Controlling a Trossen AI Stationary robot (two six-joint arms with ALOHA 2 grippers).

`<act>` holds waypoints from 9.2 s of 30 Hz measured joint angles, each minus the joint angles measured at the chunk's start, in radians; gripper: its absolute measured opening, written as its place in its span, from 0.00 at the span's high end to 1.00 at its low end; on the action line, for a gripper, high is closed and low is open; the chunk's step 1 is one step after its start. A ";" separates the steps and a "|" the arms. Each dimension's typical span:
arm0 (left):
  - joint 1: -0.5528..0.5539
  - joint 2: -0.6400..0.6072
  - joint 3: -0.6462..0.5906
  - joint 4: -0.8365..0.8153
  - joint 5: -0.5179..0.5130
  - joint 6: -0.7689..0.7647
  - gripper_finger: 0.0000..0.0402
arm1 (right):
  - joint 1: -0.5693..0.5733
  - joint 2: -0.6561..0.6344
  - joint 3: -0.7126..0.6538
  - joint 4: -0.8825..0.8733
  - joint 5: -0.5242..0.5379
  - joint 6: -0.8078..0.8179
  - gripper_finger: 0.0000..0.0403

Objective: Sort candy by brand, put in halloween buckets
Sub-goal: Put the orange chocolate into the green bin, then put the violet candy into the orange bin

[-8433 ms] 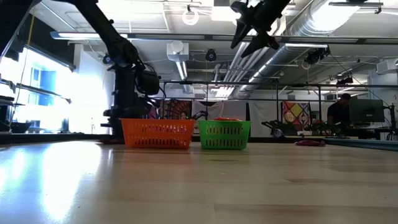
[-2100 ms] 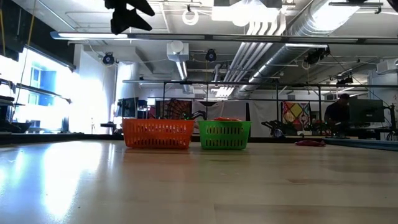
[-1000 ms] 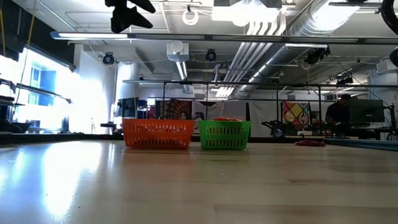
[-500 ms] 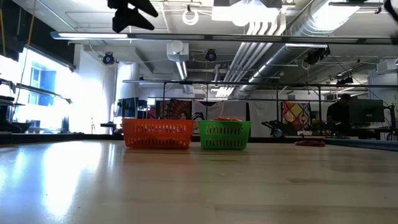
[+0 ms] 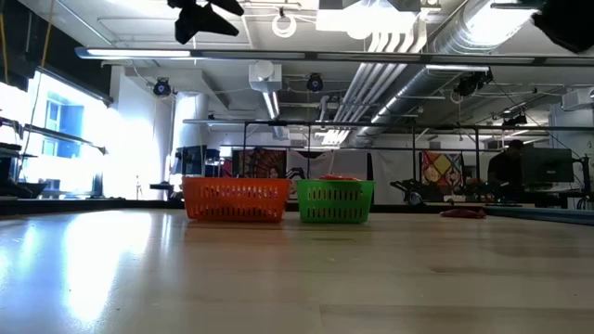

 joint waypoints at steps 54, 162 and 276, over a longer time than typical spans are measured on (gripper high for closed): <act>0.000 0.000 0.000 -0.005 0.000 0.000 0.55 | 0.041 0.044 -0.235 0.328 -0.099 0.113 0.96; -0.002 0.000 0.000 -0.007 -0.008 0.001 0.55 | -0.455 0.229 -0.157 0.504 -0.097 -0.737 1.00; -0.053 -0.164 -0.001 0.039 0.030 0.027 0.55 | -0.997 -0.126 -0.138 0.259 0.319 -1.172 0.33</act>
